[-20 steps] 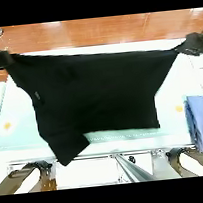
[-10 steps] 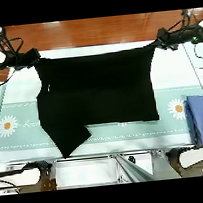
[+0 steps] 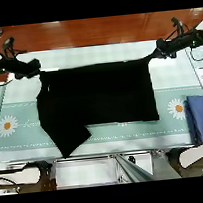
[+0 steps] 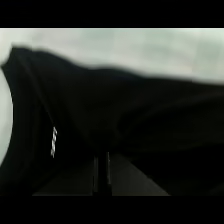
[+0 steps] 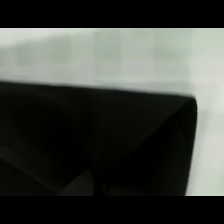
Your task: Fold the shirts.
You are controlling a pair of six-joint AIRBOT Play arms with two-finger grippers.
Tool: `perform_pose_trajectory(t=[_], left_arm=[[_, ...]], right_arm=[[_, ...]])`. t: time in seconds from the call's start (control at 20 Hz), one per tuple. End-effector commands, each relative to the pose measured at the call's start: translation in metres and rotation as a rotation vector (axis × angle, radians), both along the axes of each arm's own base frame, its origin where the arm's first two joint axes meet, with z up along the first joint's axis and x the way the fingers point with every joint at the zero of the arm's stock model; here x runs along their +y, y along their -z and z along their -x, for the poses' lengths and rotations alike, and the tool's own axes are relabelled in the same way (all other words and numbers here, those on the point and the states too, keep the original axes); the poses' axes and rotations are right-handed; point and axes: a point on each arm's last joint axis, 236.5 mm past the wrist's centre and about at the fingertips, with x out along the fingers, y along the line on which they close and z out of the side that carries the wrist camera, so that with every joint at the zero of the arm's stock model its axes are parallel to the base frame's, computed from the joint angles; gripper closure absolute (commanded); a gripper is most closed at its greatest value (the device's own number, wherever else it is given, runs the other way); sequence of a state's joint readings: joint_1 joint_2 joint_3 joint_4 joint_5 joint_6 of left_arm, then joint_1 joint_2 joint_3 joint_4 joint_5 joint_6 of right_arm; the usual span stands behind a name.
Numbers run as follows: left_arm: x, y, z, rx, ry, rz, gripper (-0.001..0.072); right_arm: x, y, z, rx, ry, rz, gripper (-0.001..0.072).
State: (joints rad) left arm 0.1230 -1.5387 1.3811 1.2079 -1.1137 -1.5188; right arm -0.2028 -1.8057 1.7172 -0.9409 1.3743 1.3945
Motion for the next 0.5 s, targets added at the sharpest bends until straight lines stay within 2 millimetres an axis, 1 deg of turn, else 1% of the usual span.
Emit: perform_pose_trajectory(t=[0.0,0.05,0.1,0.15,0.2,0.25,0.3,0.35,0.45], left_arm=[[-0.007,0.037,0.054,0.195,0.112,0.017,0.0663],[-0.009,0.05,0.064,0.235,0.113,0.025,0.0664],[-0.011,0.059,0.072,0.273,0.113,0.035,0.0662],[-0.012,0.064,0.079,0.307,0.114,0.044,0.0619],[-0.013,0.065,0.086,0.34,0.125,0.048,0.0299],[-0.009,0.063,0.092,0.364,0.135,0.035,0.0012],[-0.001,0.058,0.095,0.376,0.145,0.006,0.0011],[0.008,0.052,0.096,0.367,0.145,-0.027,0.0011],[0.021,0.035,0.098,0.324,0.119,-0.05,0.001]], right_arm=[[-0.003,0.041,0.044,0.159,-0.118,0.138,0.0687],[-0.002,0.054,0.052,0.187,-0.133,0.167,0.0687],[-0.004,0.067,0.059,0.217,-0.123,0.205,0.0687],[-0.007,0.073,0.06,0.246,-0.08,0.224,0.0646],[-0.008,0.073,0.062,0.262,-0.06,0.223,0.0389],[-0.011,0.067,0.065,0.265,-0.062,0.219,0.0075],[-0.019,0.057,0.068,0.263,-0.057,0.221,0.0091],[-0.028,0.045,0.072,0.256,-0.049,0.224,0.0091],[-0.06,0.018,0.087,0.248,-0.013,0.267,0.0091]])
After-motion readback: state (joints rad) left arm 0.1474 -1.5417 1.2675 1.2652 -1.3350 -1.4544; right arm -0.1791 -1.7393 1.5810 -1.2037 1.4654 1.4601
